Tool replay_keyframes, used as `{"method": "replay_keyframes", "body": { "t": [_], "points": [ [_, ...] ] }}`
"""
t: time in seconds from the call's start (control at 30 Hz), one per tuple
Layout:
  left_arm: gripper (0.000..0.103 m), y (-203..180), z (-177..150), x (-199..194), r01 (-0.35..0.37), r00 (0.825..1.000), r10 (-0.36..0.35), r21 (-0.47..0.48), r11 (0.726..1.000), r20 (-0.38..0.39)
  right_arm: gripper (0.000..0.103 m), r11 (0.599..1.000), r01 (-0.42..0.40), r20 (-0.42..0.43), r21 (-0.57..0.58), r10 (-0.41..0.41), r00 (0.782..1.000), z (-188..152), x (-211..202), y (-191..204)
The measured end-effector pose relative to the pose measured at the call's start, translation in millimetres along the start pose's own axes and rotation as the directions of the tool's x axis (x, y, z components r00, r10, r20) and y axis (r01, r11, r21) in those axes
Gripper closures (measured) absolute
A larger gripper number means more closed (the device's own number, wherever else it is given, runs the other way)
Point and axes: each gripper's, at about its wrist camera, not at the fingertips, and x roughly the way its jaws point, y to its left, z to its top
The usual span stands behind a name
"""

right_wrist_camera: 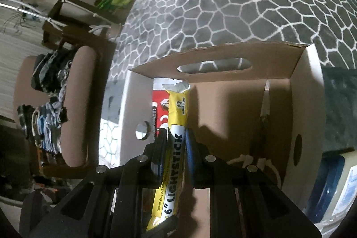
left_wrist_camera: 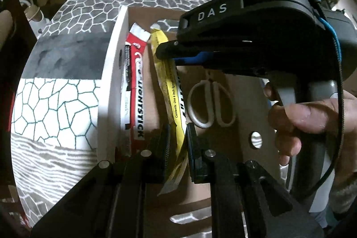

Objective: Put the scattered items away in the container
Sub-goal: 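Lower the yellow tube into the box and open the left gripper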

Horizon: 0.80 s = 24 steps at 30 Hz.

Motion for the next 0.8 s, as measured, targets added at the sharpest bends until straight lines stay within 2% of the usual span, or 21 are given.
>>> {"method": "replay_keyframes", "body": {
  "t": [0.23, 0.4, 0.5, 0.67, 0.8],
  "points": [
    [0.087, 4.0, 0.2, -2.3, -0.034, 0.999, 0.034, -0.019, 0.999, 0.030, 0.087, 0.999, 0.028, 0.012, -0.019, -0.028, 1.000, 0.9, 6.8, 4.5],
    [0.080, 8.2, -12.2, -24.0, -0.035, 0.997, 0.038, -0.038, 0.999, 0.072, 0.087, 0.998, 0.045, 0.018, -0.042, -0.045, 0.999, 2.1, 10.8, 12.5],
    [0.079, 10.6, -17.5, -34.6, -0.026, 0.996, 0.030, -0.045, 0.999, 0.088, 0.087, 0.998, 0.030, 0.013, -0.054, -0.029, 0.999, 1.2, 11.3, 17.6],
    [0.077, 8.4, -20.3, -37.1, -0.009, 0.996, 0.013, -0.042, 0.999, 0.084, 0.084, 0.998, 0.017, 0.015, -0.065, -0.016, 1.000, -6.8, 4.7, 20.8],
    [0.077, 4.6, -23.8, -35.1, -0.010, 0.997, 0.012, -0.037, 0.999, 0.072, 0.084, 0.996, 0.018, -0.020, -0.087, -0.020, 1.000, -15.4, 10.8, 22.3]
  ]
}}
